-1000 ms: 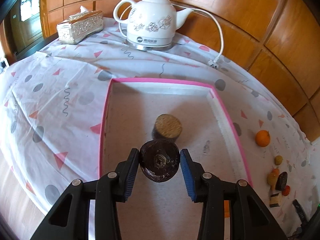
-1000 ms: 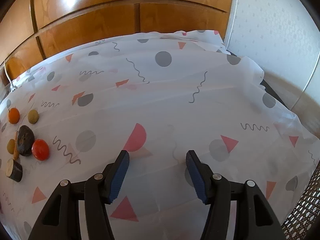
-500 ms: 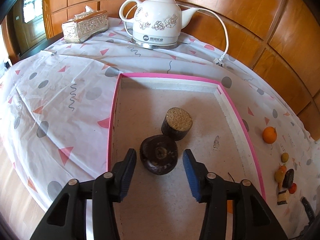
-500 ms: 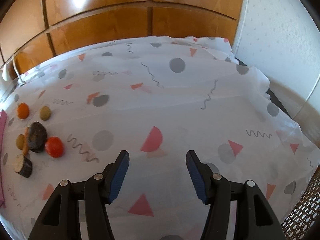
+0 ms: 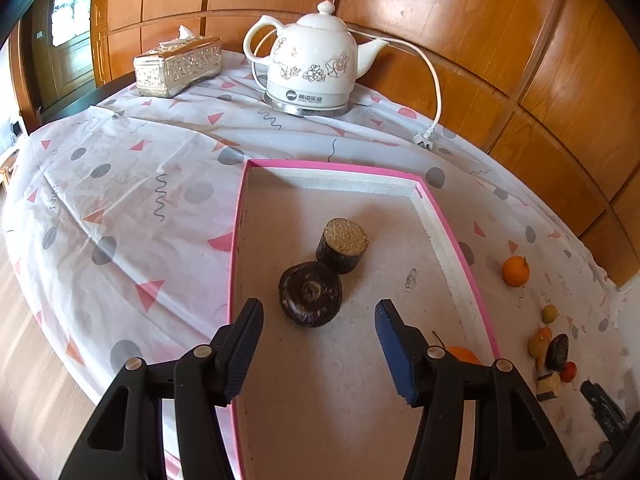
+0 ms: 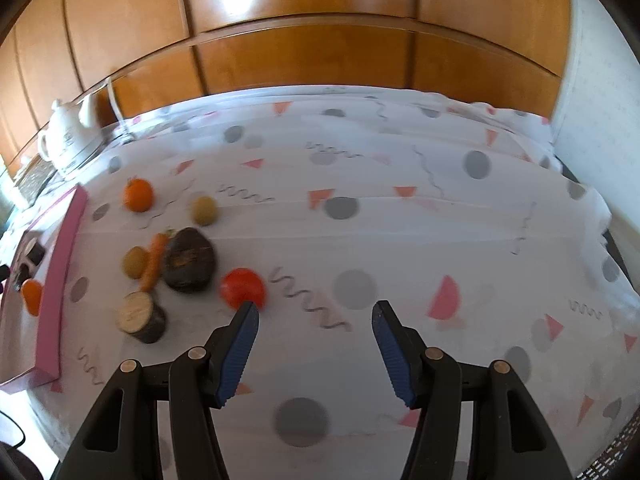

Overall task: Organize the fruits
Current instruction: 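Move the right tool toward the red tomato, then close the right tool on the red tomato and lift it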

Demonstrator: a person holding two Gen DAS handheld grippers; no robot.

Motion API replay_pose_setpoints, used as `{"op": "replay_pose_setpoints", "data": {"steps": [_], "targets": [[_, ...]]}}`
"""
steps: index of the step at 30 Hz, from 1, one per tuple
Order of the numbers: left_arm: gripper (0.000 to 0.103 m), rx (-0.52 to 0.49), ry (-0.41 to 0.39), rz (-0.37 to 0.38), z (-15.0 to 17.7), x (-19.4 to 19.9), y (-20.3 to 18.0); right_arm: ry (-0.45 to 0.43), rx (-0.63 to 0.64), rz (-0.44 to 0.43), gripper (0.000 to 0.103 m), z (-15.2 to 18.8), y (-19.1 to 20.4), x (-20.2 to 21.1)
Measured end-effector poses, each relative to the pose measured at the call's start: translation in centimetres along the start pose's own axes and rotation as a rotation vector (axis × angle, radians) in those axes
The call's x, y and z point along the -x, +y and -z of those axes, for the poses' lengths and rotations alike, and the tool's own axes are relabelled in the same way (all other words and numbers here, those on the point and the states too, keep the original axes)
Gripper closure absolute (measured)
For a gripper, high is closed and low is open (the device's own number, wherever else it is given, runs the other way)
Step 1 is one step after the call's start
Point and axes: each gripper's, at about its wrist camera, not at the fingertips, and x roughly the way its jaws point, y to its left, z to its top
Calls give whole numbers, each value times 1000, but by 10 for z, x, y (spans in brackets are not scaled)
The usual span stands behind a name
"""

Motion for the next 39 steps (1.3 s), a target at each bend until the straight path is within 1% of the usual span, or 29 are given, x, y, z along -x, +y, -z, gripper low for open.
{"op": "replay_pose_setpoints", "data": {"steps": [7,17,19,20,21,22,23,24,26,30,35,39], "targets": [[42,17,-9,3,10,13,6,19,40,-32,43,-2,15,-4],[42,43,-26,-13,22,32,17,50,94,-56,43,-8,32,-23],[39,48,-35,-18,24,36,20,60,109,-58,43,-8,36,-27],[39,51,-41,-21,25,39,21,67,122,-61,45,-9,38,-31],[38,53,-44,-22,26,41,22,73,130,-62,51,-8,40,-32],[38,54,-46,-23,26,42,23,84,142,-63,54,-8,42,-35],[38,55,-48,-24,28,44,24,93,155,-62,63,-7,44,-38],[38,56,-48,-25,29,45,25,94,164,-61,69,-6,45,-38],[38,62,-46,-26,32,46,27,84,175,-65,75,-6,47,-37],[38,73,-42,-26,36,46,29,82,170,-71,75,-4,45,-33],[33,89,-52,-30,38,48,32,61,152,-79,75,-2,40,-19],[32,99,-49,-27,38,48,35,56,157,-85,75,-2,40,-12]]}}
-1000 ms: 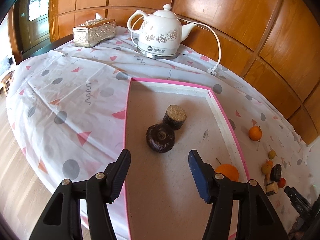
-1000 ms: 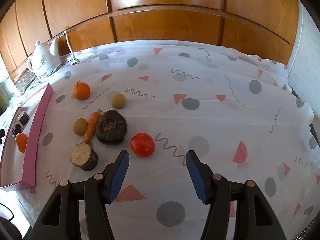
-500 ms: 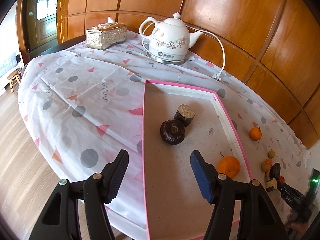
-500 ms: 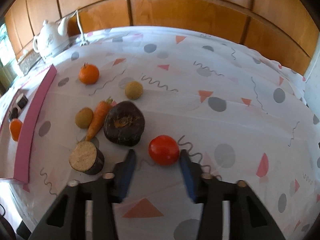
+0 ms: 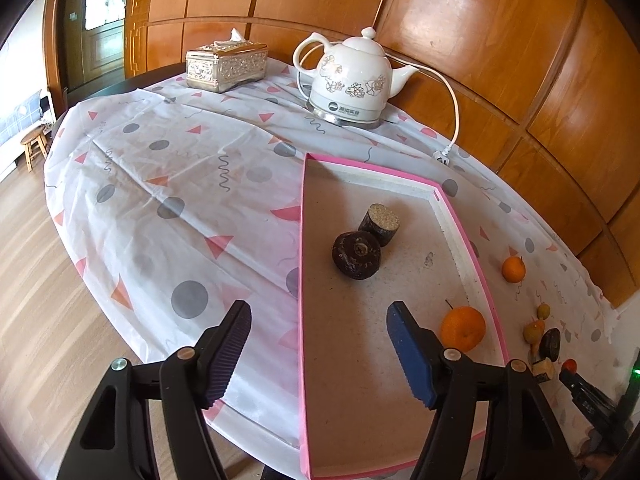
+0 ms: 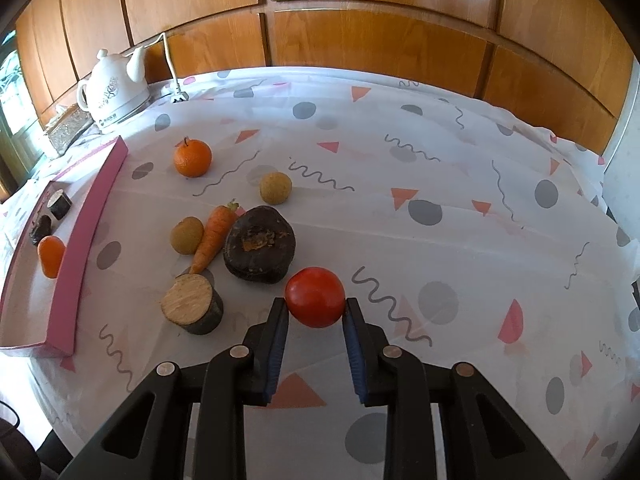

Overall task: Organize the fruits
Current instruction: 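Close the right tool on the red tomato and lift it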

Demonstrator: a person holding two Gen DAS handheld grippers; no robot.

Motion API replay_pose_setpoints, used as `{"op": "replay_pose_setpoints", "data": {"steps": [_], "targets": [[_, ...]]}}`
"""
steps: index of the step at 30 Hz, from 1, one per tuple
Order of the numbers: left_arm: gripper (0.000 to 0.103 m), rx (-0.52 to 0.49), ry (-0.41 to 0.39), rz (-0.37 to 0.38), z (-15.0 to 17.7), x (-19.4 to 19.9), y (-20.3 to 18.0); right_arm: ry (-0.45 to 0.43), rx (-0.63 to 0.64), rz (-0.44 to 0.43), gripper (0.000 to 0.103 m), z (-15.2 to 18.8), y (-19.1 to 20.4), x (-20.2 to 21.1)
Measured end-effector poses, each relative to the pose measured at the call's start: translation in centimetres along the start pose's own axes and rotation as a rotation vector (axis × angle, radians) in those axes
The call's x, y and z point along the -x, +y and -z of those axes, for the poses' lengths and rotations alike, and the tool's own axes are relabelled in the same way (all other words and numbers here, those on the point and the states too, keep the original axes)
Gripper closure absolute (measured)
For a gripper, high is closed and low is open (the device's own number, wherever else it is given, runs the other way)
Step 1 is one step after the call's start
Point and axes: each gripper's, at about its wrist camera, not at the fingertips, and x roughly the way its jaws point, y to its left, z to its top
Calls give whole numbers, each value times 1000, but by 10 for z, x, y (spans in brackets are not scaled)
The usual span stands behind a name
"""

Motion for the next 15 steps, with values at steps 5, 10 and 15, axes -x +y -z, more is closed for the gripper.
{"op": "replay_pose_setpoints", "data": {"steps": [5,10,15], "targets": [[32,12,5,-1,1,-1,3,-27,31,-39,75,-5,12,13],[31,16,4,-4,1,-1,5,-42,98,-147,75,-12,36,27],[31,21,0,-10,1,-1,6,-34,228,-283,75,-15,87,33]]}}
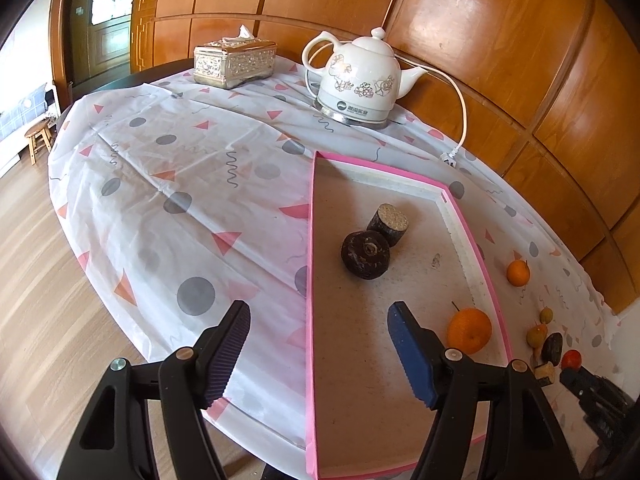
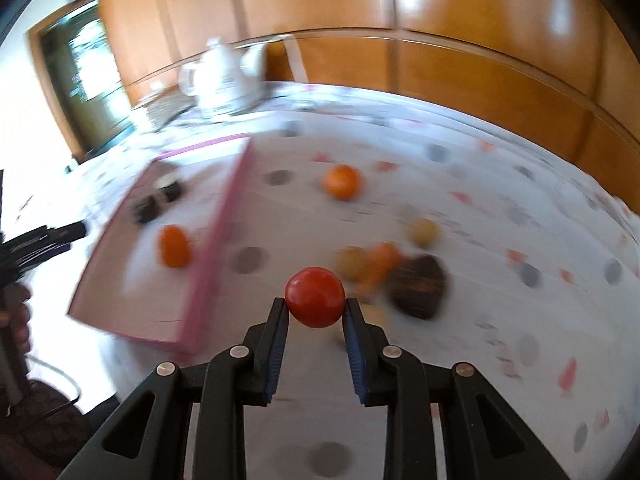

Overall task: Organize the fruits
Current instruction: 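Close the right tool on the red tomato and lift it, then carry the tomato with the right tool into the pink tray and release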

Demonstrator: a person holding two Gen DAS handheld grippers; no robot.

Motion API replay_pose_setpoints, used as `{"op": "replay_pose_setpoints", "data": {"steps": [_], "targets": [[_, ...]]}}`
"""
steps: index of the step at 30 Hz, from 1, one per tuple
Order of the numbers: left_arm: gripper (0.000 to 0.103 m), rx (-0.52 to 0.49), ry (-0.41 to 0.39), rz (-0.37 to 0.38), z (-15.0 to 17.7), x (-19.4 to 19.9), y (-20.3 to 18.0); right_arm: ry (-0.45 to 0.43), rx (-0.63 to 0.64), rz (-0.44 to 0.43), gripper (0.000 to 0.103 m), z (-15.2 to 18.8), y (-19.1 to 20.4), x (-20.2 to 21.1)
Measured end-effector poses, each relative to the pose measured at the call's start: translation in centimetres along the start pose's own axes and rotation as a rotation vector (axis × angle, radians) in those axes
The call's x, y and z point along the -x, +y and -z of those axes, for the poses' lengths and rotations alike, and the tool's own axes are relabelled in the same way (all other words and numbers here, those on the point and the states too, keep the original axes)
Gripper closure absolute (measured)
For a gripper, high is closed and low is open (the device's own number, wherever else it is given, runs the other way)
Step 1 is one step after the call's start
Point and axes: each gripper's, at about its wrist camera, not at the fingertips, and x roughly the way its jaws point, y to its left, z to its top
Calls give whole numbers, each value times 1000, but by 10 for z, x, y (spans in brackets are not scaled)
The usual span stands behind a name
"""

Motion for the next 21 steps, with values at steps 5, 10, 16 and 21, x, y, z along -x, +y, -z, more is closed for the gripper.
{"op": "replay_pose_setpoints", "data": {"steps": [5,10,16,21], "targets": [[30,3,1,-1,-1,-1,2,14,86,-106,75,-13,40,-11],[30,9,0,0,-1,-1,3,41,174,-190,75,-23,79,-26],[30,18,7,-2,-1,-3,7,107,281,-227,75,-26,118,-55],[30,26,12,-7,0,-5,10,145,295,-215,75,-28,132,-77]]}}
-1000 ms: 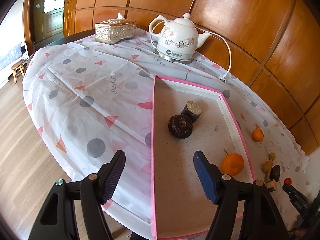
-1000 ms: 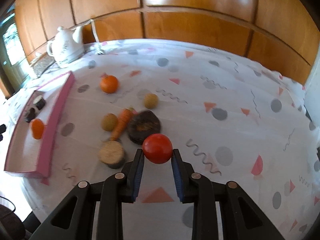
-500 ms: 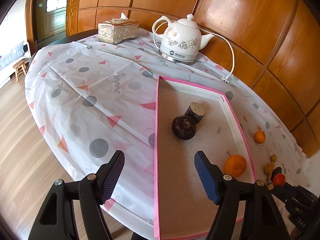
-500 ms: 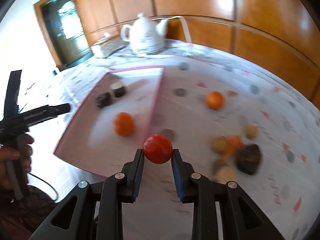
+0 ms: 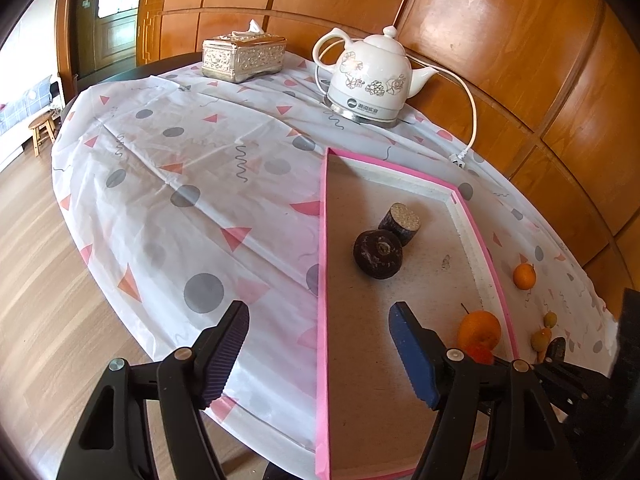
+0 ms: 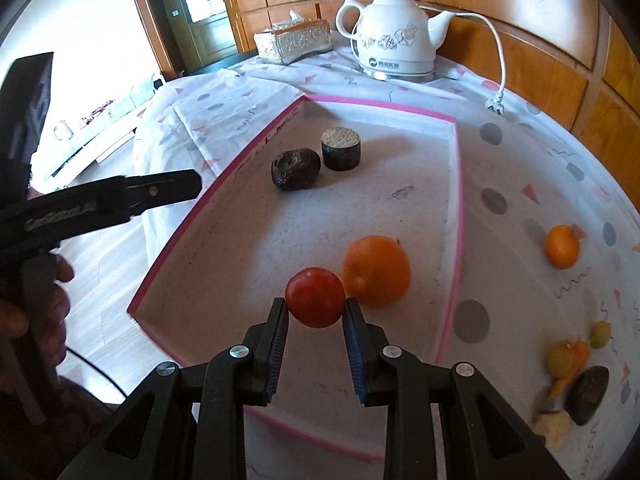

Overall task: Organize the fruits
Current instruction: 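Carry the tomato with the right tool into the pink tray and release, then withdraw the open right tool from the tray toward the remaining fruits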

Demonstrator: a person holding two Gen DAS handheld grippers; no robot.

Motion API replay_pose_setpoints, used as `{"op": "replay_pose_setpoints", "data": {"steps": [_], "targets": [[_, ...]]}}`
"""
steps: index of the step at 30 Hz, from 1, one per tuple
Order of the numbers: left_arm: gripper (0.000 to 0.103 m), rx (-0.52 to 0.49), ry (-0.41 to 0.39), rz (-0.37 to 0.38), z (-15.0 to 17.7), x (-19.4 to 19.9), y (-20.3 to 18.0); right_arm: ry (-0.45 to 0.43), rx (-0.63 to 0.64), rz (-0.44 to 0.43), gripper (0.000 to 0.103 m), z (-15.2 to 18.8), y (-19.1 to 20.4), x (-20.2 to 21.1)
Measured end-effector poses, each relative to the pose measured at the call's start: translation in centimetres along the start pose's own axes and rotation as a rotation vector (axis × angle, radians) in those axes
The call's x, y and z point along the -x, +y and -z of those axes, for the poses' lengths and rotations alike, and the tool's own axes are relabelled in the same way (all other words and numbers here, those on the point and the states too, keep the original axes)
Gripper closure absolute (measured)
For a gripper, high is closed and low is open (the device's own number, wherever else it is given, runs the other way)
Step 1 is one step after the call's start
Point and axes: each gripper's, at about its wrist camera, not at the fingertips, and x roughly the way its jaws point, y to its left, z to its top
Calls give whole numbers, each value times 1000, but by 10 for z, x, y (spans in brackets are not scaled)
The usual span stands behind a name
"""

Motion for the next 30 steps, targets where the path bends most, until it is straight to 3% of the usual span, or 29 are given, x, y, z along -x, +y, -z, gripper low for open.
{"op": "replay_pose_setpoints", "data": {"steps": [5,8,12,30], "targets": [[30,6,4,-3,0,-1,2,3,17,15,74,-5,4,-8],[30,9,4,-4,1,-1,2,0,9,15,67,-6,6,-5],[30,9,4,-3,0,-1,2,-31,-16,19,66,-4,4,6],[30,-5,-17,2,-1,6,-5,-152,-253,163,64,38,-53,64]]}}
